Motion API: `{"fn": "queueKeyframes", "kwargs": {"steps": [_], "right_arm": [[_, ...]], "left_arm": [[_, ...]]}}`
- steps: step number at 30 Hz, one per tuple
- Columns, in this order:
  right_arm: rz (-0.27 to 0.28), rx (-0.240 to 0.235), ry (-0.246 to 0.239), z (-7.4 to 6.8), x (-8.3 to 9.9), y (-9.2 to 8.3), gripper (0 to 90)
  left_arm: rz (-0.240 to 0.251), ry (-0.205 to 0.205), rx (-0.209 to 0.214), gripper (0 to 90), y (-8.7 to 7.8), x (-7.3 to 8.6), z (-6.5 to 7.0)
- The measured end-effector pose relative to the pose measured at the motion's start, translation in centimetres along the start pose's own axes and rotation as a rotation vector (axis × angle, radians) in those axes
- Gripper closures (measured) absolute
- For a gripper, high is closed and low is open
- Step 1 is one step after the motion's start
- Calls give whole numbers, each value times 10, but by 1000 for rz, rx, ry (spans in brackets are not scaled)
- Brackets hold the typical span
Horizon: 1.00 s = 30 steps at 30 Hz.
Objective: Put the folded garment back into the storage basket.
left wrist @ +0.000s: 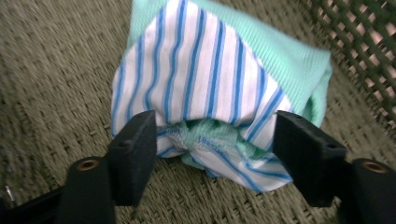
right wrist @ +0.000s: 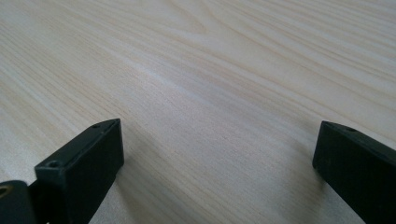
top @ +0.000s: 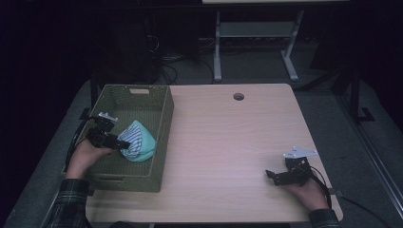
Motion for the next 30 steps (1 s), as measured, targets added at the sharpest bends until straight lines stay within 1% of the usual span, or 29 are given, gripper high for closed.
{"fn": "queueKeyframes", "kwargs": {"steps": [1,4,6,7,8,10,13,14,18,30], "right_arm": [[0,0,1,0,0,0,16],[0,0,0,0,0,0,16],[1,-1,-2,0,0,0,16],[0,-1,-2,0,0,0,16],[1,-1,-2,0,0,0,16],[1,-1,-1,0,0,0,16],[1,-1,-1,0,0,0,16],[-1,-1,-1,0,0,0,16],[-1,0,-3,0,0,0,16],[-1,0,-2,0,0,0,16]], "left_arm": [[8,-5,6,241,-1,-2,1],[36,-13,8,180,-5,-8,3],[58,-9,11,162,-10,-13,5],[79,-13,11,152,-12,-15,7],[88,-9,20,149,-14,-18,9],[118,-1,32,143,-18,-24,16],[137,16,40,131,-21,-32,28],[143,26,47,131,-22,-35,32],[177,44,79,130,-26,-44,47],[262,80,168,135,-24,-65,89]]}}
Point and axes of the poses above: each handheld gripper's, and its own axes: y roughly forward along the jaws, x roughly out of its underside, z roughly to its right, the point moved 2 cm from there along y, roughly forward along the jaws, and after that the axes turned 12 degrees about z, right-handed, at the moved point
